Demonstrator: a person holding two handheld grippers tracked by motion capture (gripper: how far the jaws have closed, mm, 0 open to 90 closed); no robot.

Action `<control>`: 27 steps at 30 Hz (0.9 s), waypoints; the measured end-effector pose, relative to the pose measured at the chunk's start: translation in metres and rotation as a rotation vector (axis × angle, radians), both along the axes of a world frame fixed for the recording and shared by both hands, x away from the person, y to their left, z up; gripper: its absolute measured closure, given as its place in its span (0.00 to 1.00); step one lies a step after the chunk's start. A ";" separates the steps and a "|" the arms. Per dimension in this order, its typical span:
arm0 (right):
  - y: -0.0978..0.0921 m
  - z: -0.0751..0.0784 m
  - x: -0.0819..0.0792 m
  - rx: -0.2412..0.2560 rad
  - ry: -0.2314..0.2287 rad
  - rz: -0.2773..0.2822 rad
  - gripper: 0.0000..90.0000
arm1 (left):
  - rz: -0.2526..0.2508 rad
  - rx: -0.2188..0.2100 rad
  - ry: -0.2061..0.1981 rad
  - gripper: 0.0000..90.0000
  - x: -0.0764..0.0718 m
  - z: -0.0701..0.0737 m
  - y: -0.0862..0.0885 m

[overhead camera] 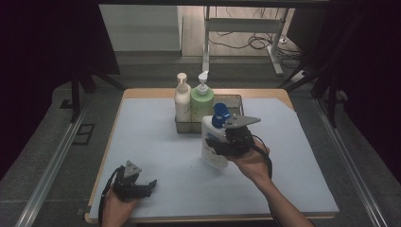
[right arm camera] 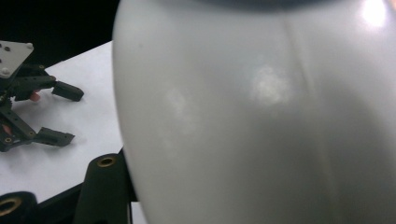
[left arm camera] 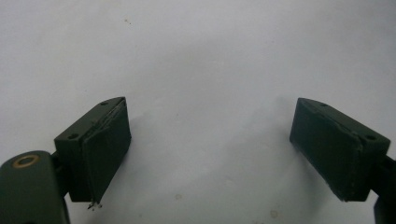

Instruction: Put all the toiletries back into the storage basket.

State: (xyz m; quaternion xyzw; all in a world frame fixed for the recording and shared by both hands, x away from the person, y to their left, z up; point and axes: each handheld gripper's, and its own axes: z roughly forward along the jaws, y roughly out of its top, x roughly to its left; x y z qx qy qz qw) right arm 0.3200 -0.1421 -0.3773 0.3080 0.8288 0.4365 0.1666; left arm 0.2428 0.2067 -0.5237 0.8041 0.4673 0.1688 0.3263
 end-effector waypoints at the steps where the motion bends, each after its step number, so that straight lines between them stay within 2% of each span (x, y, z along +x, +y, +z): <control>1: -0.002 0.001 0.000 -0.001 0.000 -0.003 0.44 | 0.000 0.000 0.000 0.14 0.000 0.000 0.000; 6: -0.012 0.008 0.003 -0.009 -0.005 -0.026 0.44 | 0.000 0.000 0.000 0.14 0.000 0.000 0.000; 12: -0.025 0.017 0.008 0.007 0.003 -0.053 0.44 | 0.000 0.000 0.000 0.14 0.000 0.000 0.000; 27: -0.049 0.041 0.027 0.012 -0.023 -0.151 0.44 | 0.000 0.000 0.000 0.14 0.000 0.000 0.000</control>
